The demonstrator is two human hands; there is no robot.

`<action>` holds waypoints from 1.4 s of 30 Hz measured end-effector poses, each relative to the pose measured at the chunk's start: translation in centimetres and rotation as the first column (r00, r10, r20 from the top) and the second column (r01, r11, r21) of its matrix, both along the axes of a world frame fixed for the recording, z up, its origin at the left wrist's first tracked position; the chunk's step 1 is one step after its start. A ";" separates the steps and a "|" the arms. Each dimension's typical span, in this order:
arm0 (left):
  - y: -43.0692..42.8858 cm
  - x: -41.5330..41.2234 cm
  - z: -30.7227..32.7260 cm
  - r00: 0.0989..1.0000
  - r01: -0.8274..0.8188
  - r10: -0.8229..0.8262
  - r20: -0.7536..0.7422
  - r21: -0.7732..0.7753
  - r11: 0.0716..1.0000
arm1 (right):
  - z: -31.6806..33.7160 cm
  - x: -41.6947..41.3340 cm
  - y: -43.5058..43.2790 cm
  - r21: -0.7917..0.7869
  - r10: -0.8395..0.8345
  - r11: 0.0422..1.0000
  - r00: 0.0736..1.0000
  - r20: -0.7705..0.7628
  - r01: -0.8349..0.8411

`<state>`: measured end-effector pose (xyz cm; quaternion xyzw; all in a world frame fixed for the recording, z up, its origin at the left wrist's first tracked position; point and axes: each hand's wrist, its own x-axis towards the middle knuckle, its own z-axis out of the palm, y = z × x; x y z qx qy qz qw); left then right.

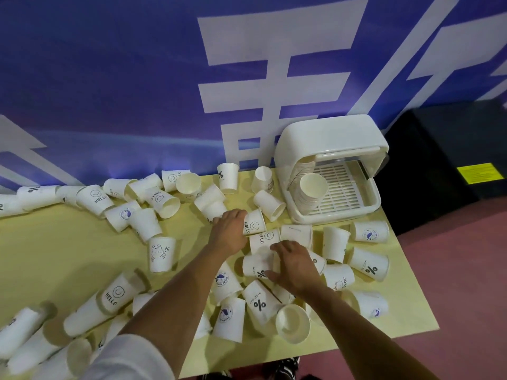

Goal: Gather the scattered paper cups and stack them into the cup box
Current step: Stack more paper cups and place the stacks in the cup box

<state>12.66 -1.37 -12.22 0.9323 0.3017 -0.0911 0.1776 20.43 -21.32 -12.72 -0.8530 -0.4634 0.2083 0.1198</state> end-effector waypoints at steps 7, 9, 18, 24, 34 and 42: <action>0.0 0.9 -1.1 0.999 0.012 -0.010 -0.048 0.025 1.000 | -0.3 0.4 0.2 -0.034 0.079 0.996 0.994 0.073 -0.077; 0.1 1.0 -1.3 0.999 0.002 -0.001 -0.035 0.038 0.999 | -0.3 0.4 0.3 -0.040 0.081 0.996 0.993 0.090 -0.078; 0.3 1.0 -2.6 0.998 -0.057 0.058 -0.014 0.072 0.996 | -1.5 -0.2 0.6 -0.094 0.107 0.992 0.969 0.221 -0.088; 0.5 -0.9 -1.3 0.984 -0.159 0.158 0.086 0.005 0.987 | -1.9 -0.2 1.1 -0.126 0.114 0.988 0.972 0.205 -0.089; 0.7 -5.4 2.9 0.862 -0.342 0.469 0.192 -0.463 0.818 | 4.6 0.6 4.1 0.181 -0.245 0.939 0.938 -0.247 0.293; 0.4 -4.8 5.9 0.860 -0.305 0.480 0.171 -0.582 0.754 | 6.9 2.7 2.6 0.268 -0.439 0.783 0.804 -0.401 0.561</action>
